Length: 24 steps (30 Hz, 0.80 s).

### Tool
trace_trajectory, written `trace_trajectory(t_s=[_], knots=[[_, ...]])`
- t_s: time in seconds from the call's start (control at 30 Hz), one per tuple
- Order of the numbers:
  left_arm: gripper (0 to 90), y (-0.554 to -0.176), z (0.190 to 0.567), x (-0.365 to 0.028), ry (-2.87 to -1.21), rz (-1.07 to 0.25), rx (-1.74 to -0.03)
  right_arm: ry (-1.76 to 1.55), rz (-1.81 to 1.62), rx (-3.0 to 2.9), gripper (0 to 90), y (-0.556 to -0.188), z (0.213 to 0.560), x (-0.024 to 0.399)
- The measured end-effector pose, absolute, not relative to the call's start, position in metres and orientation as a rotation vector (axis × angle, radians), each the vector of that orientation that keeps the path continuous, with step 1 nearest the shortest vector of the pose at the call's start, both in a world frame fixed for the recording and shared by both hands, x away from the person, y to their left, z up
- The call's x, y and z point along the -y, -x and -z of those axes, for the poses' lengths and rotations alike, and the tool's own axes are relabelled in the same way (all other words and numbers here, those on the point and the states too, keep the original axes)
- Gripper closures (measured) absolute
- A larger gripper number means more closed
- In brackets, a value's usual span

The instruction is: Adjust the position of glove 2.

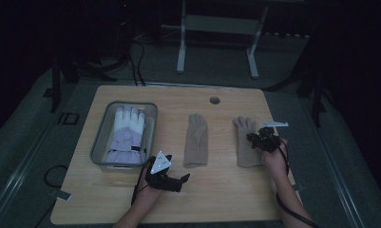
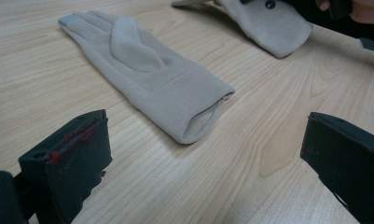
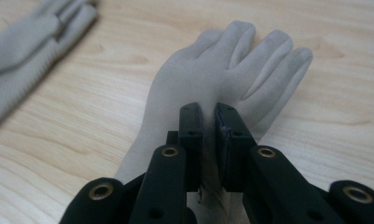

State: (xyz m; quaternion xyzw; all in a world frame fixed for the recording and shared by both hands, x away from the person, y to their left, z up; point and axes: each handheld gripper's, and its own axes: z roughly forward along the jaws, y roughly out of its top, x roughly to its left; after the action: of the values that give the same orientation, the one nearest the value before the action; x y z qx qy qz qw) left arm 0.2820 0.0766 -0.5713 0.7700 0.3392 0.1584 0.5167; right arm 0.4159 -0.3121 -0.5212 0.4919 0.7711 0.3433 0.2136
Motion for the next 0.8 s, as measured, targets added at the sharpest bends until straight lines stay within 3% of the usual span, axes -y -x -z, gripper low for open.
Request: trace_trajectory(t_s=[0.43, 0.8], knots=[[1.7, -0.282, 0.571, -0.077, -1.849, -0.382, -0.816, -1.376, -1.065, -2.021, 81.9, -0.411, 0.475, 0.298], [1.7, -0.282, 0.571, -0.078, -1.856, -0.391, -0.809, -1.358, -1.127, -2.009, 81.9, -0.41, 0.456, 0.264]])
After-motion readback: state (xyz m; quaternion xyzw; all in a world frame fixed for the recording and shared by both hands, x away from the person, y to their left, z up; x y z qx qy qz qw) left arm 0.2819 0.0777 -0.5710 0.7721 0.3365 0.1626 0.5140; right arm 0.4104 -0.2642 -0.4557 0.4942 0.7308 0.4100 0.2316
